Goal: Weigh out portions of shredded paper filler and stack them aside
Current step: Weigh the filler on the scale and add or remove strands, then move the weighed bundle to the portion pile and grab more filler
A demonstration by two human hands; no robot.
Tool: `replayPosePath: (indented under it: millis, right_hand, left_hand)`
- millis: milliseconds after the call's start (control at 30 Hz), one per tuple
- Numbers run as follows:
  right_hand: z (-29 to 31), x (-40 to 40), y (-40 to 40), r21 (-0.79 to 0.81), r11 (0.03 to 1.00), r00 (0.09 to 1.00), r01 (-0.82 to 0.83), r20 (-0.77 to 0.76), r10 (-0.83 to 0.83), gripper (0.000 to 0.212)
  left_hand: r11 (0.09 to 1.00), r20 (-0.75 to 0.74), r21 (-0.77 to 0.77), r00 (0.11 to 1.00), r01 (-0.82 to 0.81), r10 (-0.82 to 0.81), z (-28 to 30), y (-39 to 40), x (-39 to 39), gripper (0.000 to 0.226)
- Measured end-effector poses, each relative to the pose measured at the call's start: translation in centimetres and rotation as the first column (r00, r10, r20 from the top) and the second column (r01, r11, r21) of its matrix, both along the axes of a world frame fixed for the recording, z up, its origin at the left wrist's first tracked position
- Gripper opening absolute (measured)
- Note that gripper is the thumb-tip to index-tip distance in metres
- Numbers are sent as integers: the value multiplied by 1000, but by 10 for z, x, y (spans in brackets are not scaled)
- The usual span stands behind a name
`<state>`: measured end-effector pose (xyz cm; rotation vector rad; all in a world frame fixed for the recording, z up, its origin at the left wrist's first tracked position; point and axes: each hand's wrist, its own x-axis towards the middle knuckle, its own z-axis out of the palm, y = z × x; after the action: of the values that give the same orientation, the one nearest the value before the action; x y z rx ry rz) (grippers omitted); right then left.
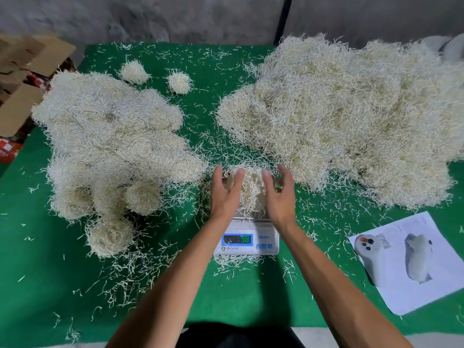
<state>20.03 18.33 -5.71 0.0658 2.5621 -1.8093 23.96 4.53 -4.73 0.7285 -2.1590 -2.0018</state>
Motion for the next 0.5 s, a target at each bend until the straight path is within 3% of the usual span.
replayPosePath:
  millis: [100, 167, 267, 300, 400, 500]
  right_hand:
    - [-8, -2, -27, 56, 991, 991, -123, 49, 120, 77]
    - [-18, -4, -37, 22, 996, 992, -91, 93, 89, 72]
    - [-11, -23, -41, -80, 997, 982, 8, 190, 7, 76]
    - [-5, -30, -41, -83, 997, 984, 7, 177, 7, 75]
    - [20, -45, -51, -6, 999, 999, -44, -12, 44, 43]
    - [52, -48, -64, -116, 985, 979, -126, -176, 104, 11]
  left_hand:
    - [998, 106, 45, 993, 45, -50, 4, 22, -17, 53]
    - [968, 179, 232, 983, -92, 51, 5, 30, -27, 40]
    - [805, 252, 513, 949, -297, 189, 18, 32, -36, 41]
    - [783, 264, 527, 939, -330, 219, 20, 33, -40, 39]
    - [882, 230, 338, 937, -329, 262, 36, 30, -47, 42]
    - [949, 74, 298, 994, -102, 84, 68, 12, -50, 65]
